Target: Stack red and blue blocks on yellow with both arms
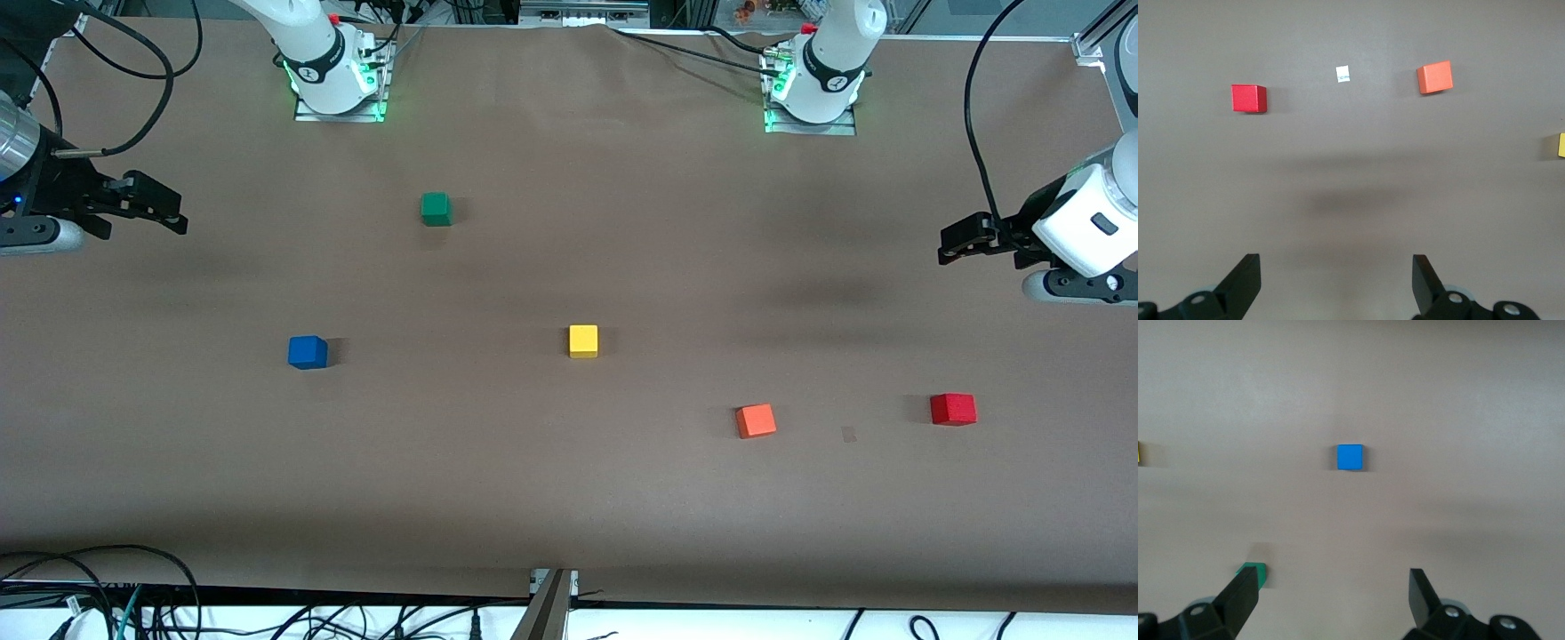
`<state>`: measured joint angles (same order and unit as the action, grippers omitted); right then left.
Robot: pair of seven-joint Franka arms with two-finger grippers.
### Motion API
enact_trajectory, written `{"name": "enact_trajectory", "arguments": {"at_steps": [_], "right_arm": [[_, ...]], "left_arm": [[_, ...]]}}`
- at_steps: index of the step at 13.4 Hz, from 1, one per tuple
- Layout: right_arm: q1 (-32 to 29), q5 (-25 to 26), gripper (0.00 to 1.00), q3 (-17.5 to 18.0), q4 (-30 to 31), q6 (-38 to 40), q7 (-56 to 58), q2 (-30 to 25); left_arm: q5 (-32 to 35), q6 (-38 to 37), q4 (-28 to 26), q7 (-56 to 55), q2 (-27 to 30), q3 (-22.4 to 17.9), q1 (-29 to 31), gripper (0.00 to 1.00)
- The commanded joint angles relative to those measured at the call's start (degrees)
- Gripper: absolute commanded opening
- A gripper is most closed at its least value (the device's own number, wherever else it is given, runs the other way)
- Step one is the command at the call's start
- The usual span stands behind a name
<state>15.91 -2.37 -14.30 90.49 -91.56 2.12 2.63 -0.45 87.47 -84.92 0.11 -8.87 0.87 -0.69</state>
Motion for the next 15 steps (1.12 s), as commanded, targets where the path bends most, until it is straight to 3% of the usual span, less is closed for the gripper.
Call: {"name": "enact_trajectory", "arguments": {"at_steps": [1, 11, 15], "right_arm": [[-0.09, 0.88, 1.0, 0.23, -1.64, 1.47, -0.63, 0.62], [-0.17, 0.88, 1.0, 0.23, -1.63, 1.48, -0.63, 0.62], [-0.17, 0.88, 1.0, 0.23, -1.63, 1.48, -0.63, 0.62]], "left_arm": [[-0.16, -1.42, 2.21, -0.55, -0.97, -0.17, -0.1, 1.0], [0.01, -1.43, 2.74, -0.02, -2.11, -0.26, -0.1, 1.0], [-0.69, 0.41, 3.7, 2.6, -8.42, -0.87, 6.21, 1.0]]}}
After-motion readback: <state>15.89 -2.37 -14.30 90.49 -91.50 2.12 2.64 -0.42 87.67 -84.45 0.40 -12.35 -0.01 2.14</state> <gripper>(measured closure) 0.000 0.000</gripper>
